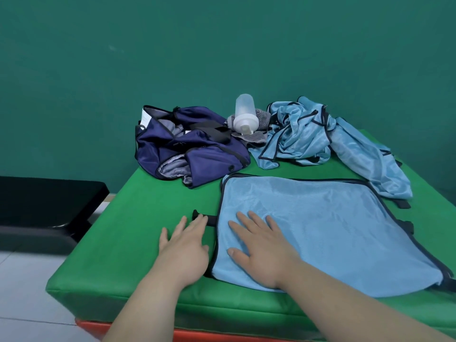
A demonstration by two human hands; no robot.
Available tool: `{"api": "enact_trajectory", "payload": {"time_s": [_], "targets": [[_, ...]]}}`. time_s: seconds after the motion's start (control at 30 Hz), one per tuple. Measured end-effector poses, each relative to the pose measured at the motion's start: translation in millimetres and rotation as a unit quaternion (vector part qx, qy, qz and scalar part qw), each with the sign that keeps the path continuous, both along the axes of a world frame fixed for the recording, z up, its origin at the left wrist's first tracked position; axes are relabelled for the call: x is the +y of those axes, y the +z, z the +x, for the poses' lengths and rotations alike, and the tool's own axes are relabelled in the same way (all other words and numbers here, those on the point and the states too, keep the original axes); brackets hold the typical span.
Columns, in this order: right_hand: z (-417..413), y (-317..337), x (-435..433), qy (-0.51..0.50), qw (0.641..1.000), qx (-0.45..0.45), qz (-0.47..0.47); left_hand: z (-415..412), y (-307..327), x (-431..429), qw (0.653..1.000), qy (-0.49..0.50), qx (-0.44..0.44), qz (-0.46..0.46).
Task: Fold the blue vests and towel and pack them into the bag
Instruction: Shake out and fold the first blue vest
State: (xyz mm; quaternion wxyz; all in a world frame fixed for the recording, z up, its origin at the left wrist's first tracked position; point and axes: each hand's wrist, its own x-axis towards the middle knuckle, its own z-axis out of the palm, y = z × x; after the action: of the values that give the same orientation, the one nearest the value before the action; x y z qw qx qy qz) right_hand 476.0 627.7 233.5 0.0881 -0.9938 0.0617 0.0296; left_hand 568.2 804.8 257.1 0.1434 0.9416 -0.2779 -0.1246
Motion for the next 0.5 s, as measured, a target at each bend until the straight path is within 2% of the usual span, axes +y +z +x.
{"api": "enact_trajectory", "payload": {"time_s": [0.27, 0.5], "targets": [[-0.9, 0.6, -1.4, 0.004, 1.0, 0.01, -0.003, 2.6, 0.1, 15.8, 0.998, -0.025, 0.022, 0.053], [-0.6, -0.7, -0.7, 0.002, 1.0, 0.003, -0.001, -2.2, -3.5, 20.6, 0.994, -0.046, 0.0, 0.102]]}}
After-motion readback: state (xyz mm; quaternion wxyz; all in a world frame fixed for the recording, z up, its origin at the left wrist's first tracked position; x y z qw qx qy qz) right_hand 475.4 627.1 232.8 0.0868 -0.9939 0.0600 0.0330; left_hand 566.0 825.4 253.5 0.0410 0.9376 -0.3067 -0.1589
